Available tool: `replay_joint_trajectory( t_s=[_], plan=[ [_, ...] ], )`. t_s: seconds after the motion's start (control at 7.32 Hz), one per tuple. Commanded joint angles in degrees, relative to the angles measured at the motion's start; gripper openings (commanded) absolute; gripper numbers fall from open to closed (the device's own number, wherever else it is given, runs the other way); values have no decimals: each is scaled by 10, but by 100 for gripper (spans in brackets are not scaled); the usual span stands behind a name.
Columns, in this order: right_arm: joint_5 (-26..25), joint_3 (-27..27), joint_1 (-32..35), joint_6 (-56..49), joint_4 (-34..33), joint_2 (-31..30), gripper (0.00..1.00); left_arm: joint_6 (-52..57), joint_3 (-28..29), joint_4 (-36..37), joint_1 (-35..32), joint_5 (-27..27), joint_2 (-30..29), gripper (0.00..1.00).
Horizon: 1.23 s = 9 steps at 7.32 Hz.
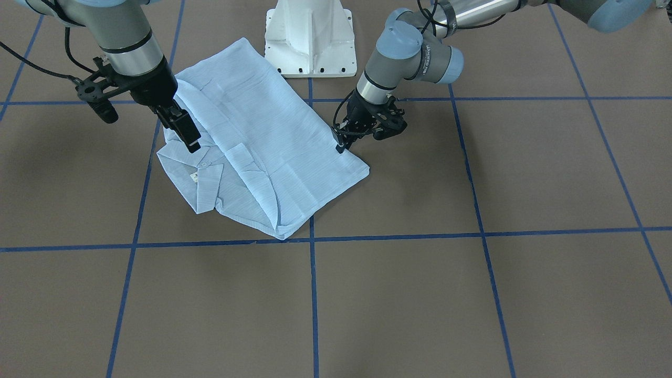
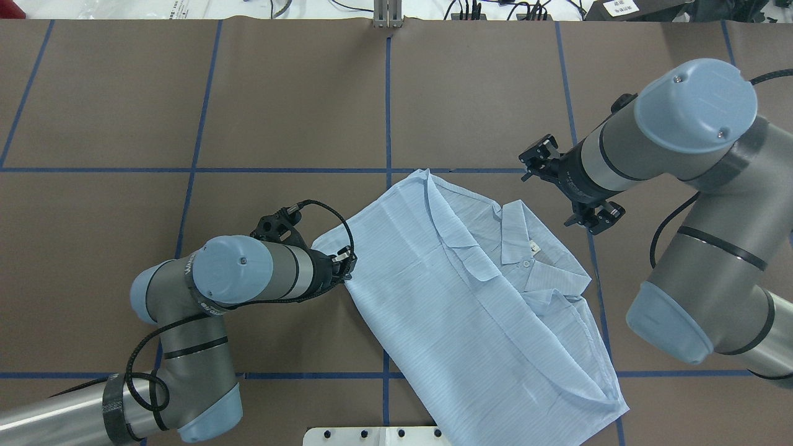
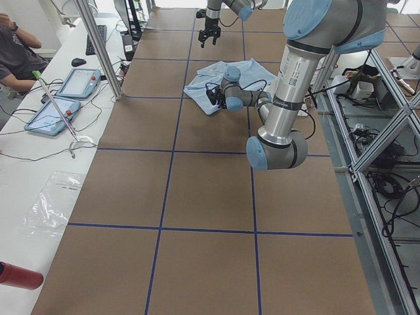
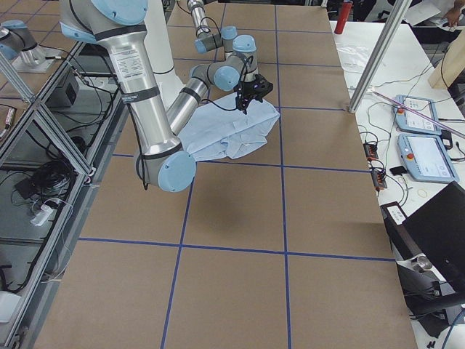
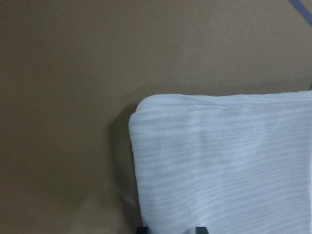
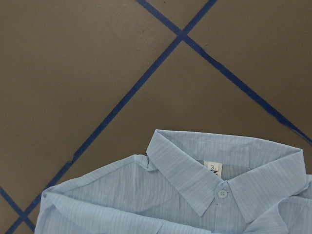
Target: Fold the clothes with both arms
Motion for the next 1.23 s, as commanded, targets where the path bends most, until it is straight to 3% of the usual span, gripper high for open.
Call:
replay_joint_trajectory(
  t_s=[0.0,0.27,0.41,0.55,0.82,0.96,1.09],
  plan=[
    [0,0,0,1,-1,2,100,16,2,0,-2,35,0,0],
    [-1,0,0,2,-1,4,100,91,37,-9,-40,50,-4,0],
    [-2,1,0,2,-1,5,100,120,82,-24,-85,49,-27,0],
    [-3,1,-1,2,-1,6,100,158,158,-68,-127,49,-64,0],
    [-4,0,-6,2,0,8,100,190,398,-209,-190,48,-192,0],
    [-15,-2,-16,2,0,8,100,221,421,-219,-202,43,-206,38],
    [-53,-10,-39,1,2,18,100,231,418,-220,-203,42,-202,68]
  ],
)
